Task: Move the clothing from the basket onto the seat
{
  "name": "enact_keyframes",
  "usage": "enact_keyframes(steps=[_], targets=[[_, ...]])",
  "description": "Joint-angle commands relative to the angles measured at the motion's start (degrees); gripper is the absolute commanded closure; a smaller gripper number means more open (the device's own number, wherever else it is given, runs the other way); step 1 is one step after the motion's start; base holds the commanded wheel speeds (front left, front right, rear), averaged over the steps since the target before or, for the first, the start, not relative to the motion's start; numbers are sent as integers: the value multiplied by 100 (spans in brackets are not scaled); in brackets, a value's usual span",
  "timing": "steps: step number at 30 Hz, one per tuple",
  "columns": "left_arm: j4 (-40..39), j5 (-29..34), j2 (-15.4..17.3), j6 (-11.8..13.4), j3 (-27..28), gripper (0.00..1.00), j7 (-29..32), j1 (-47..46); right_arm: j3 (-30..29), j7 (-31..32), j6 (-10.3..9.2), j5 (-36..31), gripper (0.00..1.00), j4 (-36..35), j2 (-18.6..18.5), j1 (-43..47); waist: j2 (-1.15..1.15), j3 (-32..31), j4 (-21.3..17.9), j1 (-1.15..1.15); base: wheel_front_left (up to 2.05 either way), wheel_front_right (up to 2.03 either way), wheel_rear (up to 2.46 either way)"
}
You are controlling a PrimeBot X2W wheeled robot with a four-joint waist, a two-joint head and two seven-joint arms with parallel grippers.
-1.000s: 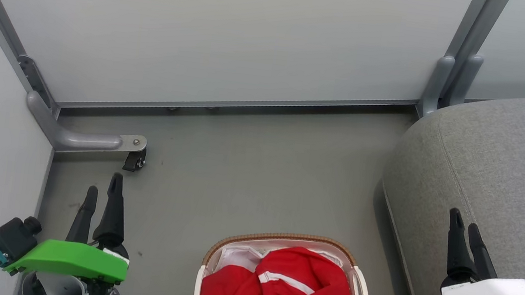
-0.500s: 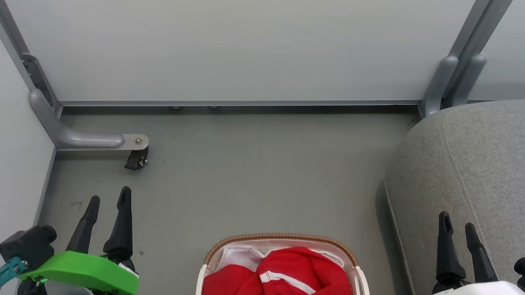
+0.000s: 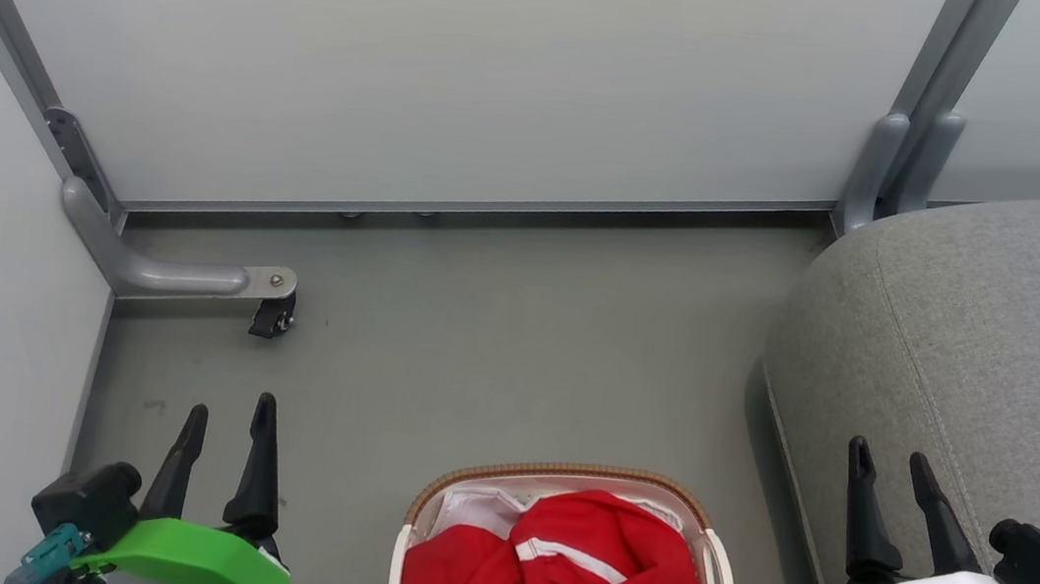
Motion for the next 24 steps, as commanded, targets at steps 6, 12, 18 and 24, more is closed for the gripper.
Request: enact_keyframes(steps=[6, 12, 18, 24], targets=[[60, 346, 43, 36, -81, 0, -114, 59, 28, -123, 1, -393, 0, -6, -42, 75, 0, 5, 26, 0, 0, 0, 0], [101, 577, 45, 55, -124, 0, -186, 61, 57, -193, 2, -685, 0, -4, -46, 93, 0, 13, 40, 0, 0, 0, 0], [155, 779, 47, 63, -174, 0, -252, 69, 88, -261, 2, -957, 0, 1, -50, 118, 0, 20, 51, 0, 0, 0, 0], [191, 949, 49, 57, -214, 0, -322, 72, 99, -333, 2, -1214, 0, -11, -53, 137, 0, 29, 60, 0, 0, 0, 0]])
